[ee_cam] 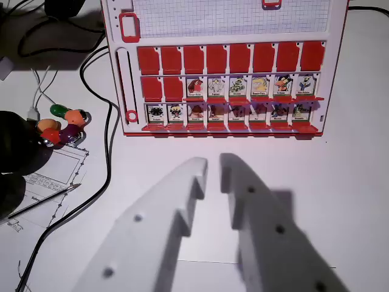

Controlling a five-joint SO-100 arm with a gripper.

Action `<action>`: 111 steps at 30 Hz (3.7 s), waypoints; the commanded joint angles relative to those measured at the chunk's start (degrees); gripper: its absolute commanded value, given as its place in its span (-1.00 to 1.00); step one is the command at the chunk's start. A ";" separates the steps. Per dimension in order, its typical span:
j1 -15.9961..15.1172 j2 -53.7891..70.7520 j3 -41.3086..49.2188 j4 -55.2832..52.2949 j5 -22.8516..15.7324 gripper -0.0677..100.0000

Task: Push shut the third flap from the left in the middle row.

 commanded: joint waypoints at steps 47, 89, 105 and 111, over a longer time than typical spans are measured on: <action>-4.48 -34.45 -31.38 8.79 12.39 -0.95; -6.15 -83.50 -58.36 1.23 20.65 -0.95; -4.22 -93.34 -66.53 -2.37 19.69 -0.95; -3.87 -94.39 -67.59 -3.43 19.51 -0.95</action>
